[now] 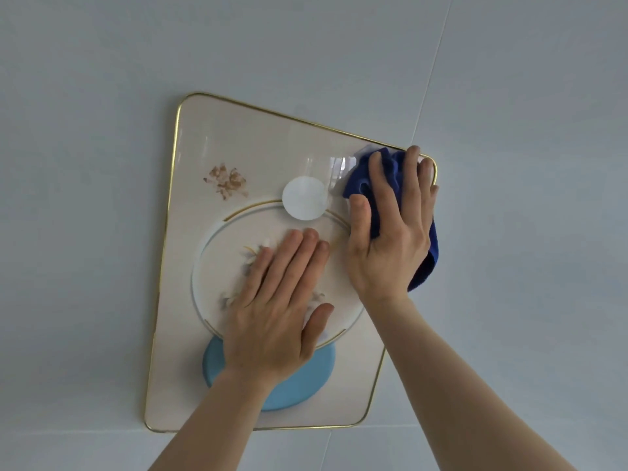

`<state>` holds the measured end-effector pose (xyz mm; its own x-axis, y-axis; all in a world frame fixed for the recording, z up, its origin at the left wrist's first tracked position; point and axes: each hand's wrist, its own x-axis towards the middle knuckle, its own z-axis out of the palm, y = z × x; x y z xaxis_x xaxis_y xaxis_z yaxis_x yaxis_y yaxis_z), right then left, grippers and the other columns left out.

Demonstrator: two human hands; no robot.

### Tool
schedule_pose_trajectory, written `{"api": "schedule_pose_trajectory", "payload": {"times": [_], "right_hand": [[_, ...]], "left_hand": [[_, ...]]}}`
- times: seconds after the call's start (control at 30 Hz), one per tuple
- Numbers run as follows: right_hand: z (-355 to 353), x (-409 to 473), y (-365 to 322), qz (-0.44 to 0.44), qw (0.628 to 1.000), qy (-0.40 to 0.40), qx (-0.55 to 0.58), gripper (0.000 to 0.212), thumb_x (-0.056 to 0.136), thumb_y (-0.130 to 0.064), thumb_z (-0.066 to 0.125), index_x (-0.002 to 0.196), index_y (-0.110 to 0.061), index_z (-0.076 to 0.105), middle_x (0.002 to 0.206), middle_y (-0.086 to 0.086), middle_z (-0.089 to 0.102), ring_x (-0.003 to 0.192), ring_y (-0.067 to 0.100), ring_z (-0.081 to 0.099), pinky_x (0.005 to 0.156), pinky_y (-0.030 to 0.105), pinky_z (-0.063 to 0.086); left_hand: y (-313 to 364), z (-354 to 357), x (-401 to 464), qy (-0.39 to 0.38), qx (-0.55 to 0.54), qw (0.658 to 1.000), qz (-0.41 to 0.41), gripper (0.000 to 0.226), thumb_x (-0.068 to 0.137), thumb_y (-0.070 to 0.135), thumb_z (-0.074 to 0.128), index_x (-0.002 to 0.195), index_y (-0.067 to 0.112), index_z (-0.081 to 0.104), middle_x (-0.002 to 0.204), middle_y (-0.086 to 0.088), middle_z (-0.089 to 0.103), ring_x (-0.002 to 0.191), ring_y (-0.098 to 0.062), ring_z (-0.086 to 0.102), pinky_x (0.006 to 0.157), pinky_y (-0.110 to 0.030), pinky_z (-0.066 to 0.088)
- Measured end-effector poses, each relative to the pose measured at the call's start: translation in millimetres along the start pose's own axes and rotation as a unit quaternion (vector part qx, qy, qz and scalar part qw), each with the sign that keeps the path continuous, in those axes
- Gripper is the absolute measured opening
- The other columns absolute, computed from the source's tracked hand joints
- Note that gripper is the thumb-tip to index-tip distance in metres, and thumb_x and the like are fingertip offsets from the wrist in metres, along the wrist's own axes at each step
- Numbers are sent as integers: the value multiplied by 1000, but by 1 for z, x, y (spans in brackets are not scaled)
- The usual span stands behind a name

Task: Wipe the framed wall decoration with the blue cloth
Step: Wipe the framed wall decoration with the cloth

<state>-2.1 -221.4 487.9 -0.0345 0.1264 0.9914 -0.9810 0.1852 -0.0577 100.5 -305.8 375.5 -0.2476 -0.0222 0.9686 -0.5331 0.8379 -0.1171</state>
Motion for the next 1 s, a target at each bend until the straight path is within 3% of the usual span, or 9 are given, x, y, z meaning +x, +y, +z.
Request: {"api": "schedule_pose_trajectory", "payload": {"times": [0.1,0.37,0.57,0.7,0.8,0.93,1.0], "right_hand": [[3,1,3,-35,999,12,-25,37,108,-39,54,137,-21,68,159,17,50,152,40,38,125,47,37],[-8,-2,21,-136,990,-26,-28,29,102,-11,68,131,-14,73,149,25,58,146,47,46,117,62,43],[-27,9,42,-234,966,-91,-61,29,103,-4,66,129,-13,74,149,21,58,145,45,48,112,58,50],[-42,14,65,-279,947,-128,-90,42,100,5,65,136,-16,69,153,20,55,148,43,46,114,57,49],[-41,6,61,-223,966,-98,-82,43,98,11,64,133,-14,71,153,20,52,147,45,45,114,60,48],[-16,-25,18,0,1000,-13,-27,40,102,8,57,135,-12,70,156,22,51,152,44,38,117,60,45],[-16,-28,17,-3,999,-22,-25,40,103,7,56,136,-12,68,157,20,51,153,43,37,118,58,44]], "left_hand": [[0,-1,0,10,-5,1000,0,66,108,46,18,166,14,21,175,-3,21,163,-18,17,134,-42,13],[2,-4,1,9,13,1000,0,66,108,45,19,166,13,20,175,-4,22,163,-19,18,134,-41,11],[-4,-3,0,17,26,999,15,65,108,43,22,165,13,24,174,-4,23,162,-19,19,134,-40,13],[-2,-4,-1,19,23,999,13,64,108,43,24,165,13,24,174,-3,23,162,-18,20,134,-40,13],[-2,-4,-1,20,25,999,11,64,109,43,24,165,14,23,175,-2,20,163,-18,17,134,-40,12],[1,-2,-2,21,28,999,4,65,108,44,24,166,13,21,175,-2,19,163,-18,15,134,-40,10],[1,-1,-1,17,28,999,4,65,108,44,23,166,13,19,176,-3,17,163,-18,14,134,-40,10]]}}
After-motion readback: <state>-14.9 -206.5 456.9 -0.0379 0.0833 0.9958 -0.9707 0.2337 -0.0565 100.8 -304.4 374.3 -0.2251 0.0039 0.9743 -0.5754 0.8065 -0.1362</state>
